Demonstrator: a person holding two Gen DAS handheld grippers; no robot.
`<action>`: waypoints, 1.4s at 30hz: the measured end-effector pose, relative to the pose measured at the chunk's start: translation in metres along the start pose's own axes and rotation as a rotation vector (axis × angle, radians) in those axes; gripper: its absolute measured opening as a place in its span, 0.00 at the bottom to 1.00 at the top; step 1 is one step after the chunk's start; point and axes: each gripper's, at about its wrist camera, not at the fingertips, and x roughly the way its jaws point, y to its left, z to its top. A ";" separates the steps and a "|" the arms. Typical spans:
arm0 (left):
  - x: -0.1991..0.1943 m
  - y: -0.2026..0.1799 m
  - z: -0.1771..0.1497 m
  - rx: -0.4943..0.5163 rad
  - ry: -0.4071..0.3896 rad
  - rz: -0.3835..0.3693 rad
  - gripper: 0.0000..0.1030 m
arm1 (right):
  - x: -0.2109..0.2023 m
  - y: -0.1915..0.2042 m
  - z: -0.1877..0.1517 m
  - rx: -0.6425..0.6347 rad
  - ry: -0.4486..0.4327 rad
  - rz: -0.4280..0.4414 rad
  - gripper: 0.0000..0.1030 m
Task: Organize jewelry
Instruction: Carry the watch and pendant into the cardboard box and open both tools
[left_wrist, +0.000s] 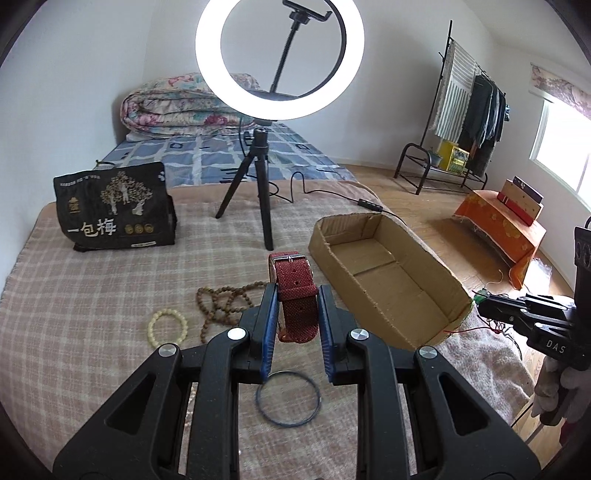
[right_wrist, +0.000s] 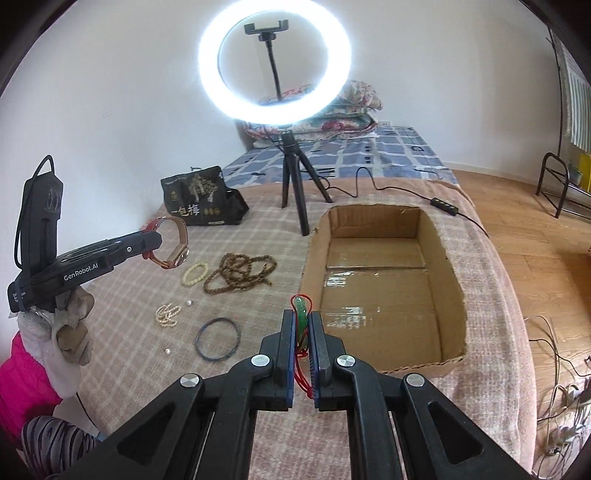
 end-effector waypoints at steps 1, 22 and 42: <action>0.006 -0.004 0.004 0.004 0.006 -0.009 0.19 | 0.000 -0.004 0.001 0.002 -0.004 -0.013 0.04; 0.123 -0.086 0.040 0.093 0.077 -0.087 0.19 | 0.041 -0.075 0.000 0.067 0.023 -0.121 0.05; 0.110 -0.086 0.048 0.097 0.037 -0.057 0.44 | 0.031 -0.071 -0.004 0.074 -0.014 -0.133 0.59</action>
